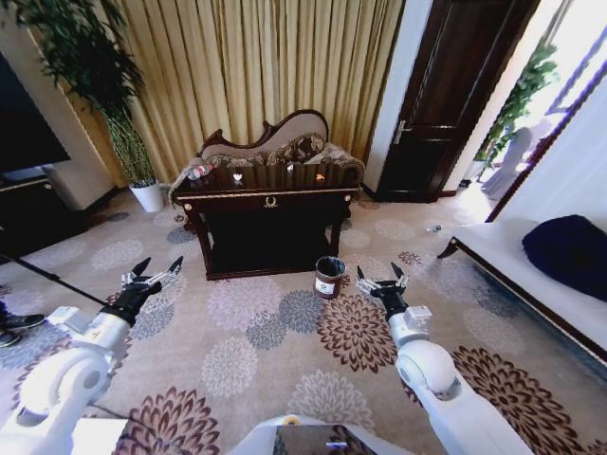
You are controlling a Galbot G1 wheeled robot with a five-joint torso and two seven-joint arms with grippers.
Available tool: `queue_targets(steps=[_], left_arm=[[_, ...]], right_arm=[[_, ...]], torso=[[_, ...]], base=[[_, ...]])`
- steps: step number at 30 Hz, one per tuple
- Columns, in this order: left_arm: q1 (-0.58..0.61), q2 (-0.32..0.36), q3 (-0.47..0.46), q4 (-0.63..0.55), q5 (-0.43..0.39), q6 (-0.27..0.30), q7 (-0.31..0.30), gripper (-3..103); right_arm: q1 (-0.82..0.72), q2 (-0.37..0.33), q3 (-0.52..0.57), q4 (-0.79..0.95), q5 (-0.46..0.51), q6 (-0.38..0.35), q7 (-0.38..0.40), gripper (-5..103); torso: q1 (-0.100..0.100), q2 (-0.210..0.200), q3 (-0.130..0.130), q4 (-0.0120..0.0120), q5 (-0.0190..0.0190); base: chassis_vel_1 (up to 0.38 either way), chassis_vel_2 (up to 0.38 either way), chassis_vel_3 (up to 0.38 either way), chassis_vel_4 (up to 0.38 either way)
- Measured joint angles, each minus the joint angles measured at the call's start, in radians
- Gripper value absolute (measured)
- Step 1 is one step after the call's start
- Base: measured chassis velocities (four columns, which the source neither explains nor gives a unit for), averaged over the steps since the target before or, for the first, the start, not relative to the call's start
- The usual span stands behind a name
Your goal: Move to the front of the table and place the trash on the table into the trash bin.
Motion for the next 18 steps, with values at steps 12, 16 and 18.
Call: queue_targets(steps=[12,16,18], left_arm=[[0.0,0.0,0.0,0.0,0.0,0.0,0.0,100],[0.0,0.0,0.0,0.0,0.0,0.0,0.0,100],[0.0,0.0,0.0,0.0,0.0,0.0,0.0,100]], right_arm=[[0.0,0.0,0.0,0.0,0.0,0.0,0.0,100],[0.0,0.0,0.0,0.0,0.0,0.0,0.0,100],[0.0,0.0,0.0,0.0,0.0,0.0,0.0,100]], torso=[[0.0,0.0,0.0,0.0,0.0],[0.0,0.0,0.0,0.0,0.0],[0.0,0.0,0.0,0.0,0.0]], base=[[0.0,0.0,0.0,0.0],[0.0,0.0,0.0,0.0],[0.0,0.0,0.0,0.0]])
